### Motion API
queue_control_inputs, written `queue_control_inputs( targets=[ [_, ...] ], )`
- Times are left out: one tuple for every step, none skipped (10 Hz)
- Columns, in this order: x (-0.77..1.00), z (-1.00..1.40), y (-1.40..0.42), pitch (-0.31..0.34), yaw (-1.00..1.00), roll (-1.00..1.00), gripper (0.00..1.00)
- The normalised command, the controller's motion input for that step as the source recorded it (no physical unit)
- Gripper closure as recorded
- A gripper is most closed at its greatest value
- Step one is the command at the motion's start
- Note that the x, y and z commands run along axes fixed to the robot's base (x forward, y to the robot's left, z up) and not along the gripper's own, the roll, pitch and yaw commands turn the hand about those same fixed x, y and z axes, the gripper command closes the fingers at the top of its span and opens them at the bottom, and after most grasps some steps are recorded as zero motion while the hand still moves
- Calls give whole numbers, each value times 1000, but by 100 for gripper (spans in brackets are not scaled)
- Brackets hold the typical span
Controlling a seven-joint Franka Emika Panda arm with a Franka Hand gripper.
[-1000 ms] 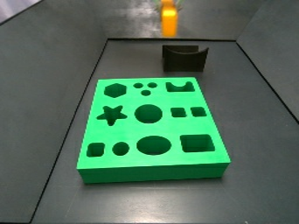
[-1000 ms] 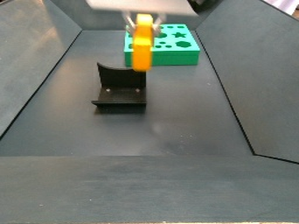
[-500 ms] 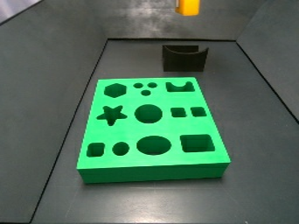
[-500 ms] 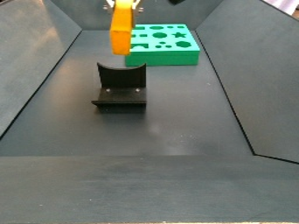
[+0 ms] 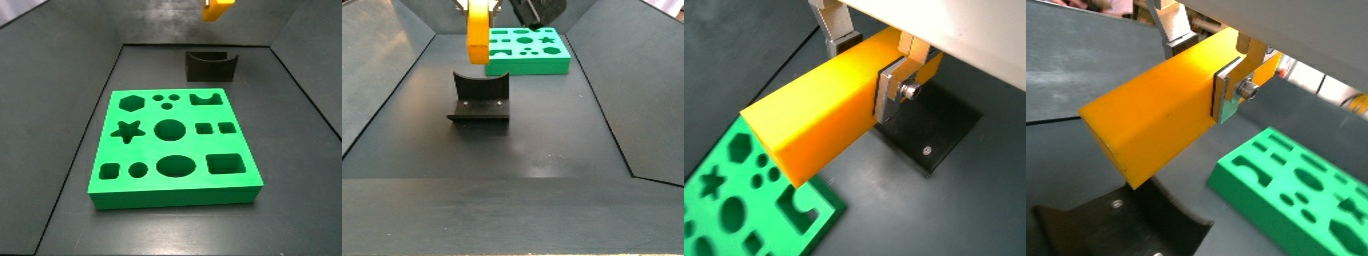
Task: Pick up the rectangle object. Move up. Place the rectangle object on the fixture. Regrasp the rectangle object. Move to above the board. Insert the rectangle object.
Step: Place the rectangle object on the fixture.
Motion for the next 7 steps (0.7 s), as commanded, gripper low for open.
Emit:
queue_control_inputs(
  targets=[
    [78, -16, 44, 82, -94, -410, 100],
    [66, -3, 29, 64, -92, -217, 100],
    [126, -1000, 132, 222, -124, -1000, 100],
    [136, -1000, 141, 205, -152, -1000, 100],
    [143, -1000, 142, 221, -176, -1000, 100],
    [158, -1000, 136, 186, -198, -810, 100],
    [162, -1000, 143, 116, -215, -586, 100]
  ],
)
